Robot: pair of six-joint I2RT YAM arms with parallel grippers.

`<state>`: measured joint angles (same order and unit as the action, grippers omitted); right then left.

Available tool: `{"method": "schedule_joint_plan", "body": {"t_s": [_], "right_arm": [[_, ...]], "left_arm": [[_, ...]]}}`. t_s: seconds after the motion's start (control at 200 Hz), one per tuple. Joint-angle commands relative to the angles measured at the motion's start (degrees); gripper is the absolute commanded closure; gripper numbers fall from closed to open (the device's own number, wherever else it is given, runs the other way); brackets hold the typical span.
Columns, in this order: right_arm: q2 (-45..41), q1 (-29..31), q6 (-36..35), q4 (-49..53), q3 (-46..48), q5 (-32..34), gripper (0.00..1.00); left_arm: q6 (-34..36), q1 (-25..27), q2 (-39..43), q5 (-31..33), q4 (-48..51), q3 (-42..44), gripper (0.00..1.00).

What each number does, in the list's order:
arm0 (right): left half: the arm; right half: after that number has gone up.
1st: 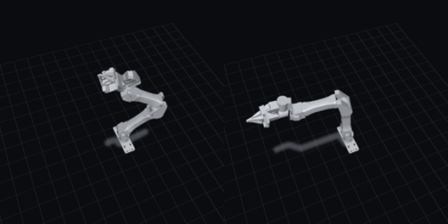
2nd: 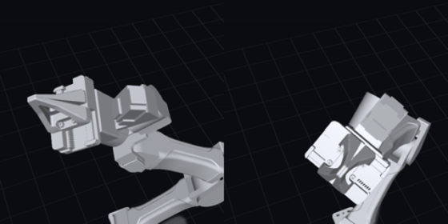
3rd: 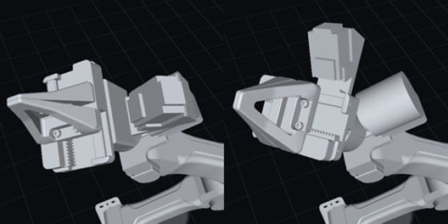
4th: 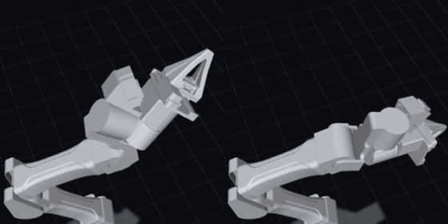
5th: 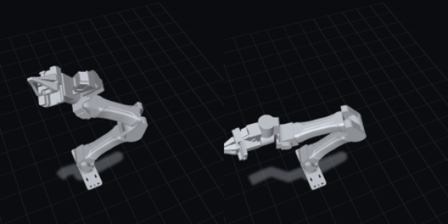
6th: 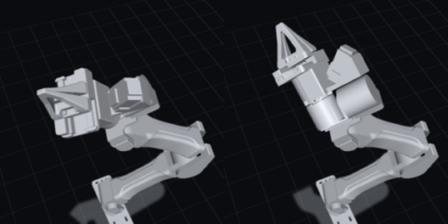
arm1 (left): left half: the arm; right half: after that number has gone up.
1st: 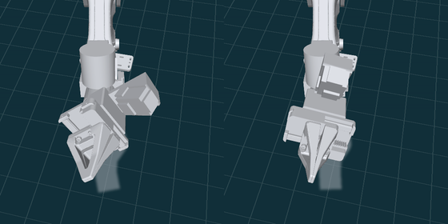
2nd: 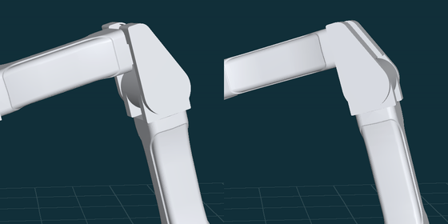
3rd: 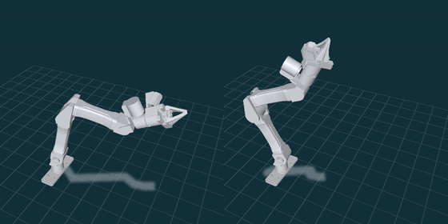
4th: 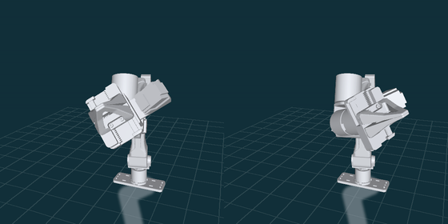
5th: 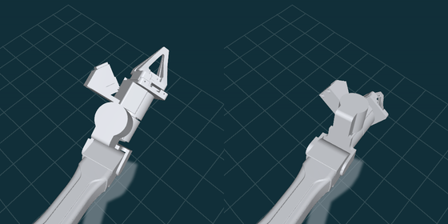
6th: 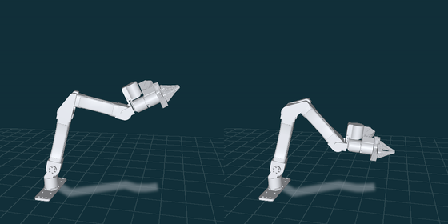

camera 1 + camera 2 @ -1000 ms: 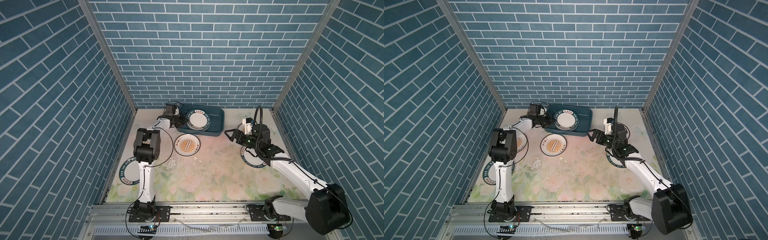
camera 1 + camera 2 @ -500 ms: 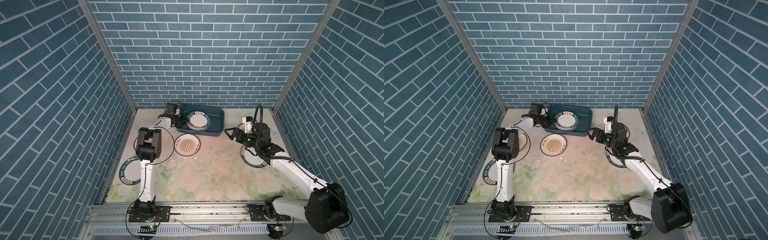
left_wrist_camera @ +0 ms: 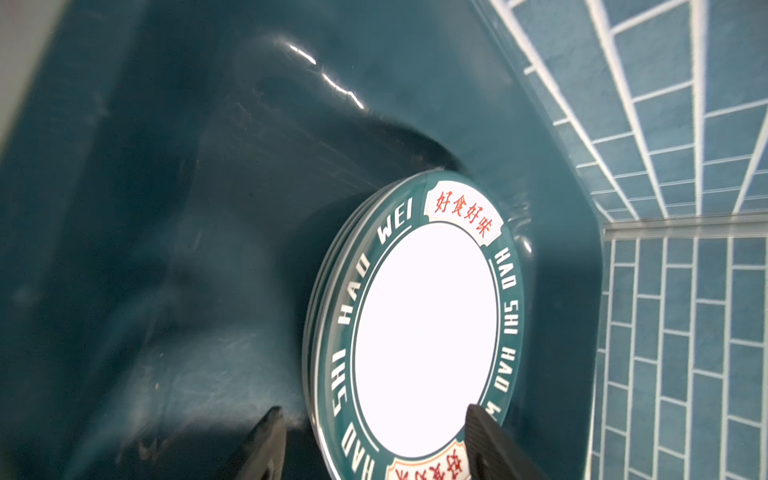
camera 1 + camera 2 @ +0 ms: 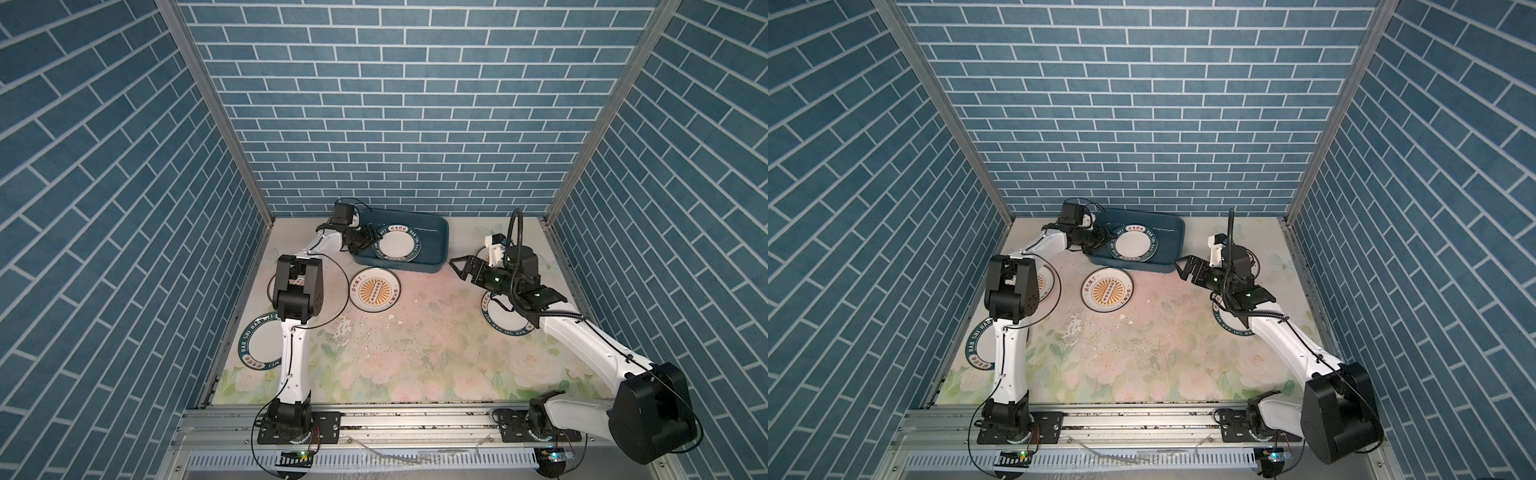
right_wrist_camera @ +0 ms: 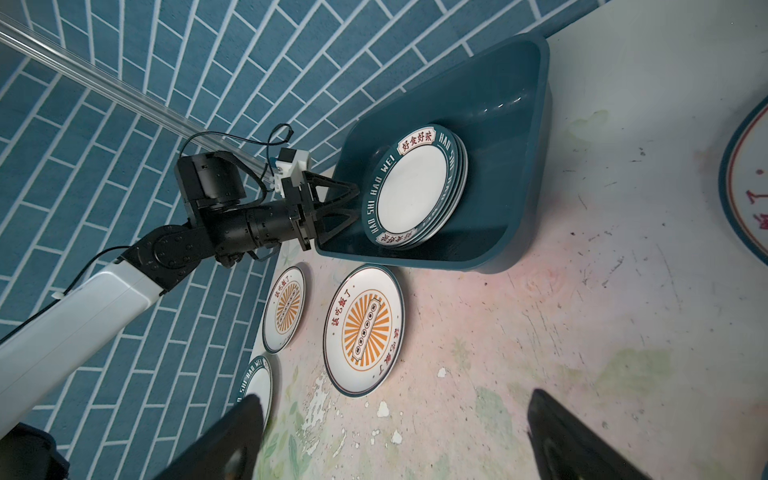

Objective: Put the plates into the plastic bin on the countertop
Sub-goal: 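Raise the left gripper from the bin toward the remaining green-rim plate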

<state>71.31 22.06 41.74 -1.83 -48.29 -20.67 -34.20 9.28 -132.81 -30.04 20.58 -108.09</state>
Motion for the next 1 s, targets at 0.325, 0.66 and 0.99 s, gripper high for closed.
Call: {"method": "schedule_joint_plan", "body": {"t_s": [0.325,0.66,0.99], "right_arm": [[-8.61,-0.27,0.45,10.99,-0.62,9.60,0.02],[-19.59,-1.58,1.94,23.51,3.54,18.47,0.01],[-24.19,-9.15,1.67,31.74,7.75,15.96,0.01]], "left_arm": [[7.31,0.64,22.58,0.60,-2.24,13.58,0.04],[10.98,6.19,44.54,-1.08,-2.17,29.78,0.00],[14.96,17.10,57.40,-0.14,5.41,34.35,0.00]]}}
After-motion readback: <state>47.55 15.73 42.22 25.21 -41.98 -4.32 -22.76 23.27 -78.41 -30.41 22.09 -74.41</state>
